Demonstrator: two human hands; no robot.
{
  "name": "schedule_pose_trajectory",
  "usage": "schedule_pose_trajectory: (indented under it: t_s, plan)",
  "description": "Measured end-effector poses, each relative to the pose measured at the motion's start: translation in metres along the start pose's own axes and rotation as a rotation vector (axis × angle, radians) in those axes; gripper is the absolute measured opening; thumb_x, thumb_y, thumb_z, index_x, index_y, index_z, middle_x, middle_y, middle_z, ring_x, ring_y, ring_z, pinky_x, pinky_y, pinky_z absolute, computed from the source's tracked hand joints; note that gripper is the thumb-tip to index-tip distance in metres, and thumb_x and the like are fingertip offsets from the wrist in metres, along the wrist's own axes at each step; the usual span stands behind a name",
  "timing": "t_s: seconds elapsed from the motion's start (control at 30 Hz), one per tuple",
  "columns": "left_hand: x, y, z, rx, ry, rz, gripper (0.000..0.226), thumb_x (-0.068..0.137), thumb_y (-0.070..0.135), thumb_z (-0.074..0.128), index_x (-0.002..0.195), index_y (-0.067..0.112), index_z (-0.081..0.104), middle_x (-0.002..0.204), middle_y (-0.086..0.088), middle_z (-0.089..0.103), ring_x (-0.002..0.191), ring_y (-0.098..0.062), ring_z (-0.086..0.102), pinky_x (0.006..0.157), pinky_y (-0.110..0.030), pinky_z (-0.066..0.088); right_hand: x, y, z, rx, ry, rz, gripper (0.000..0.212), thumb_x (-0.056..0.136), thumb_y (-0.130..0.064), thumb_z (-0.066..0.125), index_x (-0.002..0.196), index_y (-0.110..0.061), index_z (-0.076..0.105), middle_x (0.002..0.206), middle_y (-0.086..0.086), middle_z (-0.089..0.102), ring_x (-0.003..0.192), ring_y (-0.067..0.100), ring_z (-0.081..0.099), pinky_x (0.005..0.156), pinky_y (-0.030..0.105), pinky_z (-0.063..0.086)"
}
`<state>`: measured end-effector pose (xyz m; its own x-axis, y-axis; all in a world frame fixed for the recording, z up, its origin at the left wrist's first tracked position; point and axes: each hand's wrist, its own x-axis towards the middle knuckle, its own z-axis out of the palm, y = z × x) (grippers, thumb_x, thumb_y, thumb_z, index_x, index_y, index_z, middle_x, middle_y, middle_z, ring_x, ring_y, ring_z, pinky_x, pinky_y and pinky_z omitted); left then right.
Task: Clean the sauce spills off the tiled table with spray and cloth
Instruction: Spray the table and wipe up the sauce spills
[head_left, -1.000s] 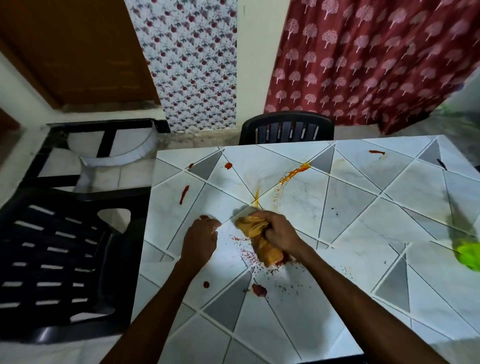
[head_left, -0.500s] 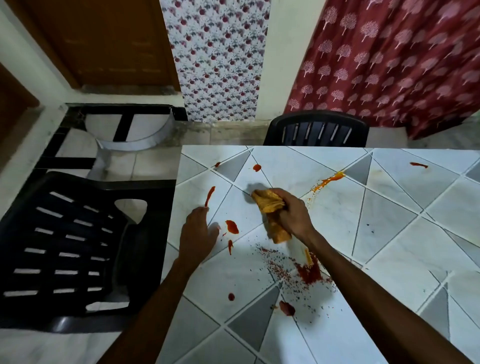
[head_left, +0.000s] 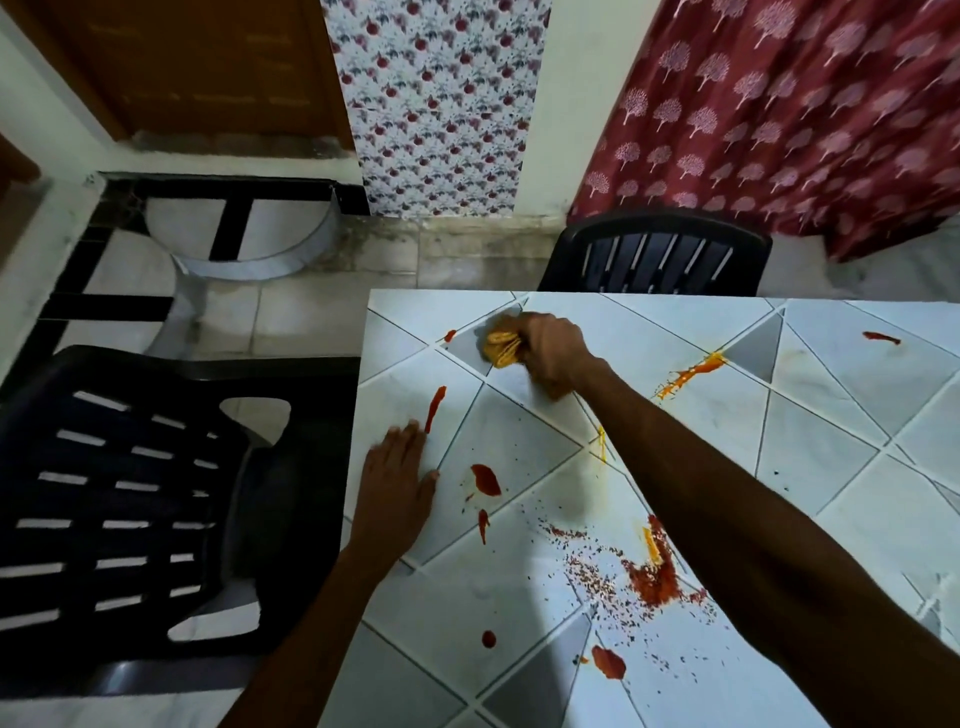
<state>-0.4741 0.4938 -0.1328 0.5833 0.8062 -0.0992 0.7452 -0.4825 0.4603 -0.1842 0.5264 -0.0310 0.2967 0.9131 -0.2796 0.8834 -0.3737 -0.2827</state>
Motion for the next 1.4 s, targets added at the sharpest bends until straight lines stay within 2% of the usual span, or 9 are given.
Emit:
schedule_pose_trajectory:
  t_s: [0.2, 0.37, 0.47, 0.63, 0.77, 1.0, 1.1, 1.3, 1.4]
  plan:
    - [-0.007, 0.007, -0.006, -0.093, -0.035, -0.021, 0.063, 0.098, 0.043, 0.021, 0.151, 0.011, 0.034, 0.158, -0.007, 0.031, 0.149, -0.025, 0.021, 0.121, -0.038, 0.003, -0.058, -0.007, 0.039, -0.055, 0.005, -0.133, 0.032, 0.098, -0.043, 0.058, 0.128, -0.035, 0.064, 0.131, 0.006, 0.066, 0.118, 0.029, 0.062, 0.101, 0.038, 0.049]
    - [-0.021, 0.007, -0.011, -0.150, -0.002, 0.005, 0.044, 0.097, 0.021, 0.046, 0.135, 0.000, 0.054, 0.139, -0.021, 0.054, 0.132, -0.036, 0.049, 0.115, -0.052, 0.033, -0.120, -0.013, 0.050, -0.091, -0.082, -0.193, 0.040, 0.098, -0.033, 0.059, 0.137, -0.040, 0.056, 0.139, -0.001, 0.060, 0.117, 0.029, 0.062, 0.095, 0.038, 0.050]
    - [-0.025, 0.009, -0.018, -0.173, 0.017, -0.014, 0.033, 0.098, 0.013, 0.054, 0.129, 0.000, 0.058, 0.128, -0.019, 0.058, 0.121, -0.033, 0.055, 0.108, -0.047, 0.044, -0.146, -0.010, 0.058, -0.055, -0.102, -0.242, 0.039, 0.096, -0.033, 0.063, 0.133, -0.043, 0.060, 0.145, -0.010, 0.055, 0.120, 0.026, 0.062, 0.095, 0.036, 0.050]
    - [-0.033, 0.009, -0.026, -0.134, 0.036, -0.067, 0.039, 0.096, 0.020, 0.059, 0.133, 0.005, 0.055, 0.133, -0.014, 0.055, 0.125, -0.028, 0.050, 0.109, -0.036, 0.038, -0.154, 0.002, 0.044, 0.092, -0.094, -0.117, 0.039, 0.089, -0.023, 0.064, 0.124, -0.040, 0.067, 0.121, -0.006, 0.070, 0.109, 0.023, 0.066, 0.088, 0.032, 0.052]
    - [-0.045, 0.003, -0.022, -0.106, 0.027, -0.091, 0.050, 0.093, 0.023, 0.064, 0.138, 0.005, 0.051, 0.144, -0.015, 0.048, 0.135, -0.030, 0.043, 0.114, -0.038, 0.031, -0.122, -0.004, 0.012, 0.254, 0.075, -0.017, 0.051, 0.077, -0.008, 0.059, 0.123, -0.027, 0.070, 0.128, 0.002, 0.069, 0.115, 0.031, 0.064, 0.093, 0.042, 0.054]
    - [-0.067, -0.008, -0.022, -0.150, 0.061, -0.117, 0.049, 0.092, 0.017, 0.065, 0.138, 0.004, 0.051, 0.142, -0.014, 0.049, 0.133, -0.030, 0.044, 0.114, -0.040, 0.033, -0.044, -0.089, 0.034, 0.114, -0.010, -0.190, 0.040, 0.088, -0.021, 0.064, 0.127, -0.030, 0.066, 0.130, 0.003, 0.068, 0.119, 0.029, 0.063, 0.098, 0.037, 0.050]
    - [-0.072, -0.014, -0.024, -0.176, 0.070, -0.116, 0.047, 0.092, 0.011, 0.064, 0.136, 0.002, 0.052, 0.140, -0.016, 0.051, 0.130, -0.032, 0.047, 0.113, -0.043, 0.037, -0.040, -0.118, 0.062, -0.077, -0.093, -0.240, 0.030, 0.099, -0.023, 0.053, 0.126, -0.016, 0.065, 0.124, 0.010, 0.069, 0.114, 0.032, 0.065, 0.097, 0.038, 0.051]
    - [-0.073, -0.025, -0.021, -0.156, 0.113, -0.076, 0.038, 0.089, 0.003, 0.062, 0.127, -0.003, 0.058, 0.127, -0.022, 0.059, 0.117, -0.039, 0.057, 0.104, -0.048, 0.044, -0.115, -0.092, 0.079, -0.297, -0.182, -0.479, 0.029, 0.103, -0.026, 0.046, 0.120, -0.018, 0.068, 0.113, 0.012, 0.069, 0.105, 0.031, 0.065, 0.084, 0.039, 0.052]
    - [-0.069, -0.017, -0.023, -0.150, 0.098, -0.078, 0.042, 0.090, 0.009, 0.065, 0.130, -0.001, 0.056, 0.132, -0.019, 0.055, 0.122, -0.035, 0.052, 0.107, -0.045, 0.043, -0.164, -0.062, 0.083, -0.176, -0.256, -0.466, 0.028, 0.097, -0.020, 0.058, 0.121, -0.027, 0.069, 0.121, 0.008, 0.066, 0.109, 0.030, 0.061, 0.084, 0.043, 0.056]
